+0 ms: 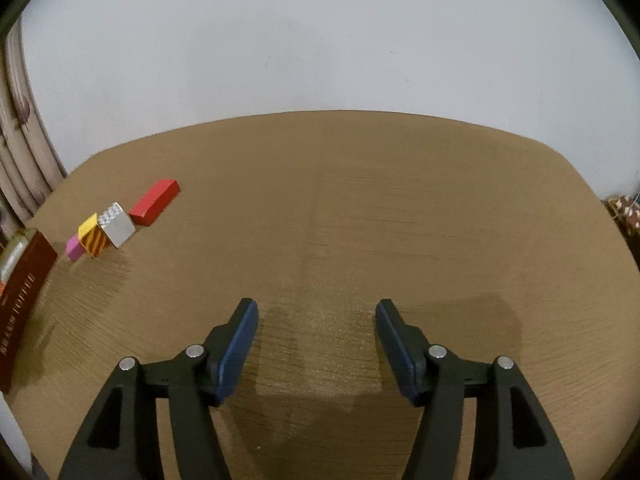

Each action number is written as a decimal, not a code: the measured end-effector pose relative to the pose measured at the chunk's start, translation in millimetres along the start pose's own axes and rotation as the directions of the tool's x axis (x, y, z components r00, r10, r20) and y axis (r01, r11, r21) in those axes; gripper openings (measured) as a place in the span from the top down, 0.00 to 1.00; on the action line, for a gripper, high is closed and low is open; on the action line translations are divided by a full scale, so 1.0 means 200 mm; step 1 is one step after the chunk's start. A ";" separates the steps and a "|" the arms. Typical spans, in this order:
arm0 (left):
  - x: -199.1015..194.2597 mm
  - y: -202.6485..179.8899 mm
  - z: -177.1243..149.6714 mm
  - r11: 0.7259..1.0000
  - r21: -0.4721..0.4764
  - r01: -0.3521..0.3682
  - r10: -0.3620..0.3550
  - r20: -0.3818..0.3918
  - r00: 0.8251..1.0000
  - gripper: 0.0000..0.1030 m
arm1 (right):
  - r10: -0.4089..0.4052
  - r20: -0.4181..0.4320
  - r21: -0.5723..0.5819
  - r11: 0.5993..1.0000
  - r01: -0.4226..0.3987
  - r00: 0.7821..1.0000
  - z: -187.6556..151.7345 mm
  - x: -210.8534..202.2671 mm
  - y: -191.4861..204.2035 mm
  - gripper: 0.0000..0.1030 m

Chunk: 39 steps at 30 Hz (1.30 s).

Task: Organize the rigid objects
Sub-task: 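Reach the left tool to the pink block and grasp it, then lower the pink block into the tin and open the left tool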

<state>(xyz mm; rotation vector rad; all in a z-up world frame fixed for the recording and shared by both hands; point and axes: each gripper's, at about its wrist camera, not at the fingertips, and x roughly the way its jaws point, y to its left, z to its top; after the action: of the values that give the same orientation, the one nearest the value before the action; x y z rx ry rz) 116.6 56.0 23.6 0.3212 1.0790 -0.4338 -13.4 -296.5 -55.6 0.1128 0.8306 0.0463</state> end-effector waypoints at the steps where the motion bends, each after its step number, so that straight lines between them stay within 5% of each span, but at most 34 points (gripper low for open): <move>1: 0.05 0.01 0.02 1.000 0.012 -0.002 0.002 -0.019 1.000 0.15 | 0.008 0.000 0.001 1.000 -0.008 1.000 0.00 0.00 0.00 0.39; 9: 0.35 0.12 0.10 0.999 0.028 0.018 -0.013 -0.164 0.986 0.37 | 0.046 -0.012 -0.001 0.999 -0.046 0.999 0.00 -0.06 -0.05 0.39; 17: 0.46 0.16 0.12 0.999 0.019 0.038 -0.034 -0.208 0.977 0.42 | 0.051 -0.020 -0.004 0.999 -0.051 0.999 -0.01 -0.06 -0.05 0.39; 22: 0.50 0.16 0.11 0.998 0.001 0.059 -0.058 -0.204 0.977 0.74 | 0.054 -0.019 -0.001 0.999 -0.054 0.998 -0.01 -0.08 -0.07 0.39; 26: 0.47 0.15 0.08 0.999 -0.026 0.035 -0.039 -0.178 0.983 0.75 | 0.056 -0.018 0.002 0.998 -0.056 0.998 -0.01 -0.08 -0.07 0.39; 30: 0.29 0.10 0.00 0.997 -0.074 0.003 -0.012 -0.120 0.993 0.75 | 0.055 -0.021 0.008 0.998 -0.055 0.998 0.00 -0.06 -0.07 0.39; 35: -0.19 0.17 -0.21 0.976 -0.217 -0.013 0.008 -0.023 1.000 0.74 | 0.052 -0.029 0.006 0.999 -0.052 0.998 0.00 -0.06 -0.07 0.39; 39: -0.47 0.25 -0.46 0.958 -0.287 -0.023 0.014 -0.031 0.999 0.74 | 0.050 -0.031 0.004 0.999 -0.050 0.998 0.00 -0.05 -0.07 0.39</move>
<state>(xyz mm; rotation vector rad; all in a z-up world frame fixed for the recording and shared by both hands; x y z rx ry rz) 31.8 158.5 70.4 0.0794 1.1496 -0.2502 -19.5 -310.4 -49.2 0.1365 0.8588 0.0940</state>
